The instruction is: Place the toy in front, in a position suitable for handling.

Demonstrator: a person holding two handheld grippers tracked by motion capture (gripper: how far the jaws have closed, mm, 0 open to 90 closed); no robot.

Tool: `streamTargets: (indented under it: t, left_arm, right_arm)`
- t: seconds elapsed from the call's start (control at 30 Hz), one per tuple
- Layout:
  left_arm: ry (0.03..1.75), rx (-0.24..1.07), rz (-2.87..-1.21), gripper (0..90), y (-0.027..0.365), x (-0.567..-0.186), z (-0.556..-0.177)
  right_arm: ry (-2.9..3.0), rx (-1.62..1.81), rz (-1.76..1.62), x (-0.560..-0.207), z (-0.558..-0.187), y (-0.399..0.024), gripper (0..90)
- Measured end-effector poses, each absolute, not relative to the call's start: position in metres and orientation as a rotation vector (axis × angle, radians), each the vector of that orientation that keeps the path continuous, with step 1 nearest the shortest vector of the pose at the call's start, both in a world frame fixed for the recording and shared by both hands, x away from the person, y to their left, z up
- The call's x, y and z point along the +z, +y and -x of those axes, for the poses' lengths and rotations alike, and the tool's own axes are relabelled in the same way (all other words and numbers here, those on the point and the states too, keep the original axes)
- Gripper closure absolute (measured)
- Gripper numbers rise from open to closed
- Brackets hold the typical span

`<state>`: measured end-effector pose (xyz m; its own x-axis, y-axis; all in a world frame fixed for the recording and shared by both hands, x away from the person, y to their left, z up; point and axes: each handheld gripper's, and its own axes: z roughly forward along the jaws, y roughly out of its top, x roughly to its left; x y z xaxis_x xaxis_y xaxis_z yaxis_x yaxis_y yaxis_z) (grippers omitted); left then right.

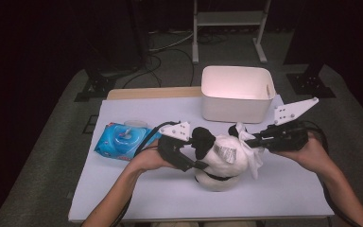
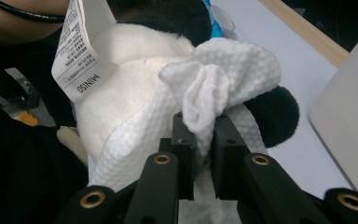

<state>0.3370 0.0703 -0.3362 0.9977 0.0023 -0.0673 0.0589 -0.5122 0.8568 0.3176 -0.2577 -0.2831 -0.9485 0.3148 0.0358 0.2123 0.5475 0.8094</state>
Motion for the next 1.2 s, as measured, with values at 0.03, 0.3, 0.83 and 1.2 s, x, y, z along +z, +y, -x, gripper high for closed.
streamTargets:
  t: [0.03, 0.3, 0.83, 1.2]
  left_arm:
    - [0.043, -0.070, -2.108, 36.3, 0.070, -0.336, -0.337]
    - [0.043, -0.065, -2.113, 34.9, 0.071, -0.337, -0.339]
    - [0.058, -0.086, -2.110, 35.2, 0.058, -0.336, -0.344]
    - [0.015, -0.094, -2.081, 43.4, 0.062, -0.337, -0.341]
  right_arm:
    - [2.661, 1.378, -0.462, -0.284, -0.318, -0.258, 80.6]
    - [2.684, 1.344, -0.443, -0.285, -0.313, -0.252, 80.6]
    - [2.719, 1.376, -0.468, -0.291, -0.312, -0.250, 81.2]
    - [2.700, 1.339, -0.463, -0.281, -0.321, -0.260, 81.2]
